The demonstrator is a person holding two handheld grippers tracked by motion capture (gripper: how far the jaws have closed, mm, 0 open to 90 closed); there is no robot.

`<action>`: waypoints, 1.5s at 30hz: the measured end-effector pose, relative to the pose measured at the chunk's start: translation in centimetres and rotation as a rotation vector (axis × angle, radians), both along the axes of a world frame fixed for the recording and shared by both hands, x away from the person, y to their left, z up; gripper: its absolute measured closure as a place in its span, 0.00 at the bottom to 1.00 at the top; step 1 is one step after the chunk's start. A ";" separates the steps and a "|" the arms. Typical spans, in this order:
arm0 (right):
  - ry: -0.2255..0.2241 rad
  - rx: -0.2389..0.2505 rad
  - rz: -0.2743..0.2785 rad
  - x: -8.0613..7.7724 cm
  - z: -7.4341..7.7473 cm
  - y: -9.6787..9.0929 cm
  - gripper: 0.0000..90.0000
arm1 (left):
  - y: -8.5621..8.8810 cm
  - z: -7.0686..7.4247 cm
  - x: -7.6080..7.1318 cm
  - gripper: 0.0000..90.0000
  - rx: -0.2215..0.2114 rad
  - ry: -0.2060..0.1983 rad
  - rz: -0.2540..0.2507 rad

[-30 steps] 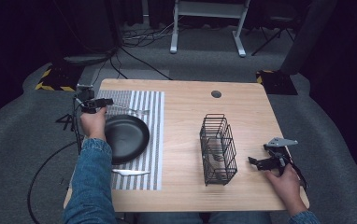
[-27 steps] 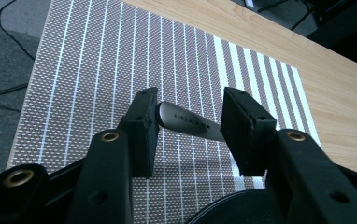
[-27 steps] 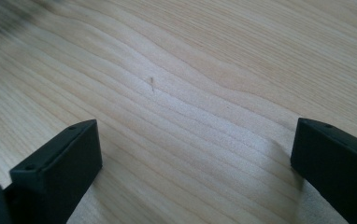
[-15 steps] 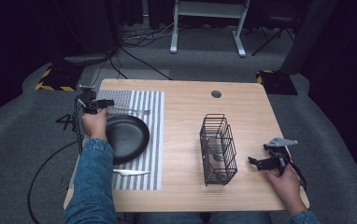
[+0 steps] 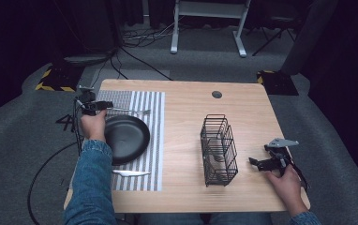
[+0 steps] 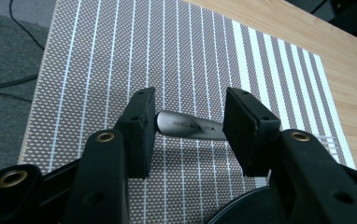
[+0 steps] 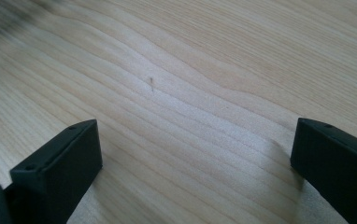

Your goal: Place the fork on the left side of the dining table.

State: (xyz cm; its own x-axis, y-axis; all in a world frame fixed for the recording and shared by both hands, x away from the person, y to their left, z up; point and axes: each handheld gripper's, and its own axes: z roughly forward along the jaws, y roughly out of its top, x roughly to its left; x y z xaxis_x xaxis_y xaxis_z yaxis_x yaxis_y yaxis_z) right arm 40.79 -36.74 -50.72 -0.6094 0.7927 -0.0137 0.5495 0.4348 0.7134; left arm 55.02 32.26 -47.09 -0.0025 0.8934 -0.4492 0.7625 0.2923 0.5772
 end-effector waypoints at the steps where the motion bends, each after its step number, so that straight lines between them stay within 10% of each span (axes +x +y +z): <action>1: 0.000 0.000 0.000 0.0 0.0 0.0 0.02 | 0.0 0.0 0.0 0.60 0.000 0.000 0.000; 21: -0.001 0.000 -0.004 0.0 0.0 0.0 0.03 | 0.3 2.8 -1.5 0.57 0.093 -0.109 -0.029; 39: -0.001 0.000 -0.003 0.0 0.0 0.0 0.03 | -0.2 9.6 -9.9 0.55 0.140 -0.341 -0.152; 45: -0.001 0.001 -0.003 0.0 0.0 0.0 0.03 | -0.6 11.2 -12.6 0.54 0.192 -0.359 -0.186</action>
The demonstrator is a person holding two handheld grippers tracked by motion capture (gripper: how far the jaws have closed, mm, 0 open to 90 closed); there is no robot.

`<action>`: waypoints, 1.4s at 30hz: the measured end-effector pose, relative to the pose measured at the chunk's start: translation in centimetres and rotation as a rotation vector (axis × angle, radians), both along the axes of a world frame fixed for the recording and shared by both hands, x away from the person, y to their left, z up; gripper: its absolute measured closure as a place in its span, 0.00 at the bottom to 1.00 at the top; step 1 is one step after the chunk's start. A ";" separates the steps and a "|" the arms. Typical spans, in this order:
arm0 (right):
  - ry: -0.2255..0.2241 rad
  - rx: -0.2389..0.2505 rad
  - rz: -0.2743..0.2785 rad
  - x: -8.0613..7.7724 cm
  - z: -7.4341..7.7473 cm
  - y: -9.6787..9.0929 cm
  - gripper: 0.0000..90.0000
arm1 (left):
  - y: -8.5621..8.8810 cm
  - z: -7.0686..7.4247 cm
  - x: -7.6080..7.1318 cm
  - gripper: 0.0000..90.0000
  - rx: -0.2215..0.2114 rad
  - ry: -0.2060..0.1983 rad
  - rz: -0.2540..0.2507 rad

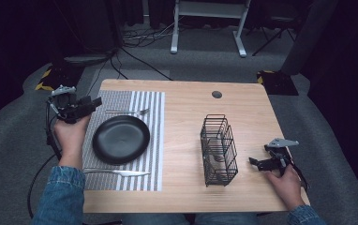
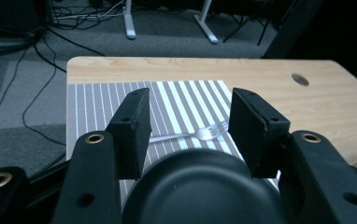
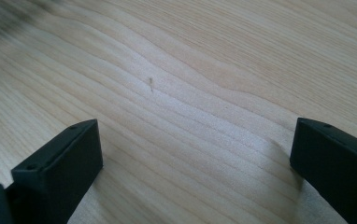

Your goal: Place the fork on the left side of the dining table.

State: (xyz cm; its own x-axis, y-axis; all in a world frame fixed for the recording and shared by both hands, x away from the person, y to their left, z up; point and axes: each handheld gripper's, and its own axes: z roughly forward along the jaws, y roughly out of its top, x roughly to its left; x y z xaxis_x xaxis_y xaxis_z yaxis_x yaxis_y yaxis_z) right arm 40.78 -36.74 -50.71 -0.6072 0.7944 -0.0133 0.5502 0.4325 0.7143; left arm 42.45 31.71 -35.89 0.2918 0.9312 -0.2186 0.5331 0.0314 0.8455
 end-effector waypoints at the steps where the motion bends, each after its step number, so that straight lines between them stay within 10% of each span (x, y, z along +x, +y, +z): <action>1: 0.000 0.000 0.000 0.0 0.0 0.0 0.03 | -0.5 0.5 -0.9 0.54 0.036 -0.013 -0.011; 15: -0.002 0.000 0.001 0.0 0.0 0.0 0.03 | -2.7 1.9 -7.3 0.51 0.043 -0.111 -0.115; 42: -0.002 0.000 0.002 0.0 0.0 0.0 0.03 | -5.4 -2.3 -15.5 0.46 0.115 -0.090 -0.221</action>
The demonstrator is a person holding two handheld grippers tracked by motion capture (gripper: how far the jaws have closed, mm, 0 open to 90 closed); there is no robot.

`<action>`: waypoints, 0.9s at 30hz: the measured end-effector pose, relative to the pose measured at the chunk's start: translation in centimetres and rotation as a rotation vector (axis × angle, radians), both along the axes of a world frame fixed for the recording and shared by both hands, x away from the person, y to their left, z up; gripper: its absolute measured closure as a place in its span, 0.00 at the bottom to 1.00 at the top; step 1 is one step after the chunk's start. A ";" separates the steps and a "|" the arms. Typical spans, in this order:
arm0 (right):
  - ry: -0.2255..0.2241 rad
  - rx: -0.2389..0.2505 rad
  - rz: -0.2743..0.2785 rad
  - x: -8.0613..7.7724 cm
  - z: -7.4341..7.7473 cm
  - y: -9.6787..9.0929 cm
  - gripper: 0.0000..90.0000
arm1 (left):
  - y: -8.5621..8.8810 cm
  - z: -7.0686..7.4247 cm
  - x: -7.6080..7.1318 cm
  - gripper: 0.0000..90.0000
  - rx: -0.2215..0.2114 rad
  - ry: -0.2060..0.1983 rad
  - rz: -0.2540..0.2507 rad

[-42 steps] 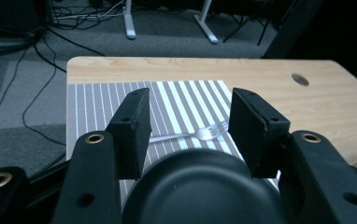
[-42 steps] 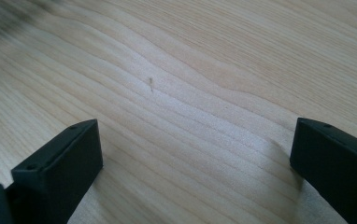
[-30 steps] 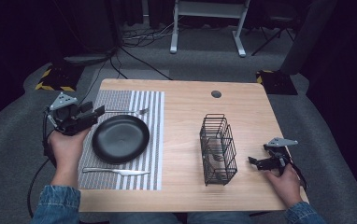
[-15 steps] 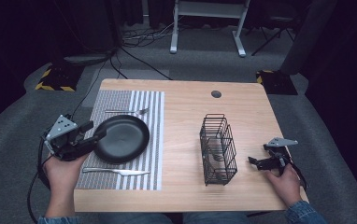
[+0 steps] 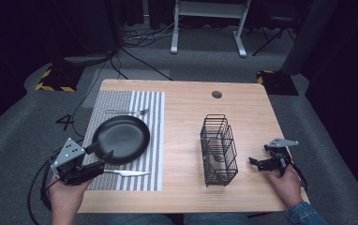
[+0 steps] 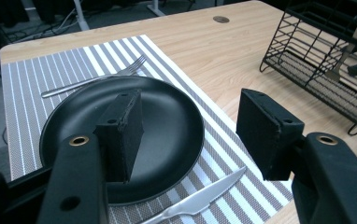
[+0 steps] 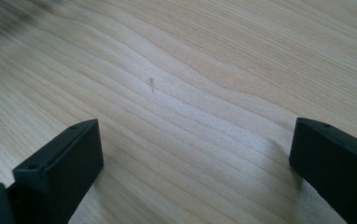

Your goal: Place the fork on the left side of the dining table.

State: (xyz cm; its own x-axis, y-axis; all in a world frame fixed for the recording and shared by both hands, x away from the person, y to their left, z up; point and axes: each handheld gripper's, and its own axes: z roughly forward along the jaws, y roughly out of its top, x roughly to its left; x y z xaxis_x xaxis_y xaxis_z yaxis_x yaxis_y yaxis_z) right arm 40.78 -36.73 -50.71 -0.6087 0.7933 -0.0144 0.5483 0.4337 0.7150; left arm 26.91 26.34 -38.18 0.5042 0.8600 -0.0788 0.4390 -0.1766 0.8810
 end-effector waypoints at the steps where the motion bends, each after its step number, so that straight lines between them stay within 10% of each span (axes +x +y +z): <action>1: 0.000 0.000 0.000 0.0 0.0 0.0 0.03 | -0.1 -0.5 -0.3 0.46 -0.014 0.017 -0.019; 8: 0.000 0.000 0.001 0.0 0.0 0.0 0.03 | -0.1 -2.5 -0.6 0.46 -0.039 0.076 -0.016; 27: 0.000 0.000 0.003 0.0 0.0 0.0 0.03 | -0.8 -9.3 -2.1 0.43 0.070 0.207 -0.029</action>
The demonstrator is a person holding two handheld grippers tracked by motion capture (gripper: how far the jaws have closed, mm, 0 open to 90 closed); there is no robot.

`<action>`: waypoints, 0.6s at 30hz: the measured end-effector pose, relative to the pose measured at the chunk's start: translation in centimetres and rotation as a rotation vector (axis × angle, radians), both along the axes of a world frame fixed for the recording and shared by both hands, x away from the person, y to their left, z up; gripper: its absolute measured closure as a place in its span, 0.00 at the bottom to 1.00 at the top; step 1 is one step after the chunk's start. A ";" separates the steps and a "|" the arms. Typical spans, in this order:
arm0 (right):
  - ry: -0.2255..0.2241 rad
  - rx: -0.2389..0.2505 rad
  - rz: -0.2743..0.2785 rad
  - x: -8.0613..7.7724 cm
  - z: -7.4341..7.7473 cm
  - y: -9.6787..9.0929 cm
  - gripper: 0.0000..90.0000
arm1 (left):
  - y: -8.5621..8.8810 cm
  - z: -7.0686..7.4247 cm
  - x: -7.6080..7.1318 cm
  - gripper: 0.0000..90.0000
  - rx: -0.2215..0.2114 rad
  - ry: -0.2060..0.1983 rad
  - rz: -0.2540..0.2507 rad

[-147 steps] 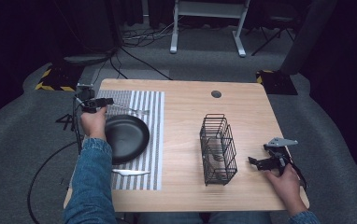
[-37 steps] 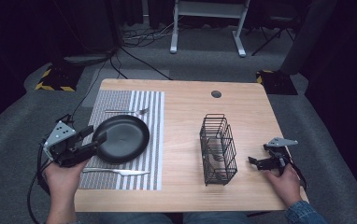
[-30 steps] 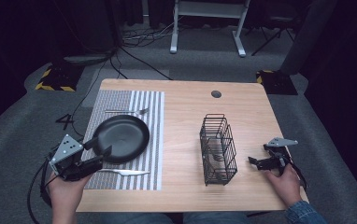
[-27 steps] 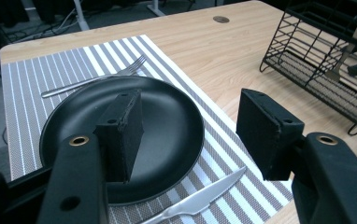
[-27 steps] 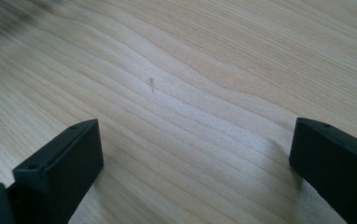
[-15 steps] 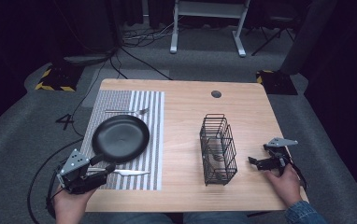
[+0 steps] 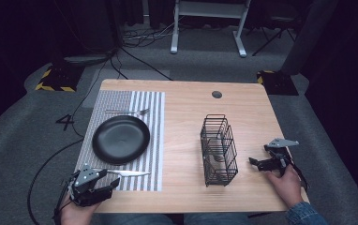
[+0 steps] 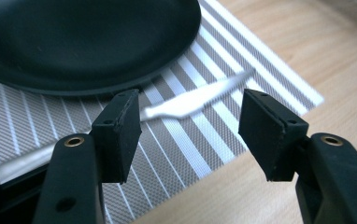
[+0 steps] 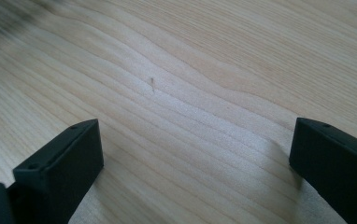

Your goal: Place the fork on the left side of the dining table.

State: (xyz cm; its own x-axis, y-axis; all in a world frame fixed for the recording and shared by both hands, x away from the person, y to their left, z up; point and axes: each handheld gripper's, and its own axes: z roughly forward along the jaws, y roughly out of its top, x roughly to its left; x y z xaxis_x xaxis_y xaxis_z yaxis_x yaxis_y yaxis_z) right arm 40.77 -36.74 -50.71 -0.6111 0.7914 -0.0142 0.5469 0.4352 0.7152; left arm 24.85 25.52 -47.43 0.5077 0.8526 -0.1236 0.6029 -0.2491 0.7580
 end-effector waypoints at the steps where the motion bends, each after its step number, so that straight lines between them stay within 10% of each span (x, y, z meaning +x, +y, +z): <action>1: 0.000 0.000 0.001 0.0 0.0 0.0 0.03 | 0.0 -0.3 -0.2 0.43 0.000 0.002 -0.006; 18: 0.000 0.000 0.003 0.0 0.0 0.0 0.03 | -0.6 -3.3 -1.2 0.39 0.080 0.041 -0.056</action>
